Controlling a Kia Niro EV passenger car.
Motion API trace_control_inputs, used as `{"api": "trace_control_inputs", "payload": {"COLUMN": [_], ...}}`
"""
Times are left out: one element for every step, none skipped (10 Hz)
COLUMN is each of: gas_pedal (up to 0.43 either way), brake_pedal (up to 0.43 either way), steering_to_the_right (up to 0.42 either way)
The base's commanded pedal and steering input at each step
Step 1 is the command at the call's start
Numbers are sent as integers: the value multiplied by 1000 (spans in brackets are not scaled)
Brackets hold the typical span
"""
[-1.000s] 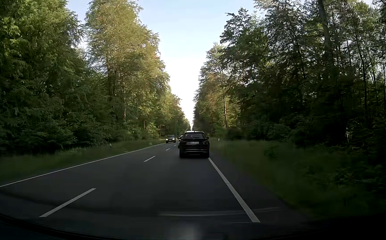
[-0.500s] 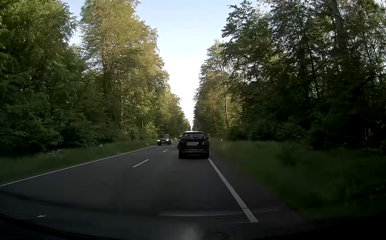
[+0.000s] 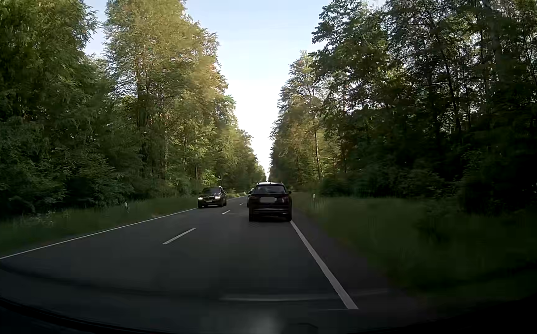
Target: Follow the waypoints while adhering to traffic rules and regulations
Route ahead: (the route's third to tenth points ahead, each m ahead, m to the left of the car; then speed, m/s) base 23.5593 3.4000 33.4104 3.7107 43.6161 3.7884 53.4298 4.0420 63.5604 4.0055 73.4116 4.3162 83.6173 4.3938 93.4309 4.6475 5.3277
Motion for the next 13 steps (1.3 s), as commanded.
{"api": "trace_control_inputs", "payload": {"gas_pedal": [0, 0, 0, 0, 0, 0, 0, 0, 0, 0, 0, 0, 0], "brake_pedal": [0, 0, 0, 0, 0, 0, 6, 0, 0, 0, 0, 0, 0], "steering_to_the_right": [-5, -5, -5, -5, -5, -5, -5, -6, -7, -7, -8, -10, -12]}}
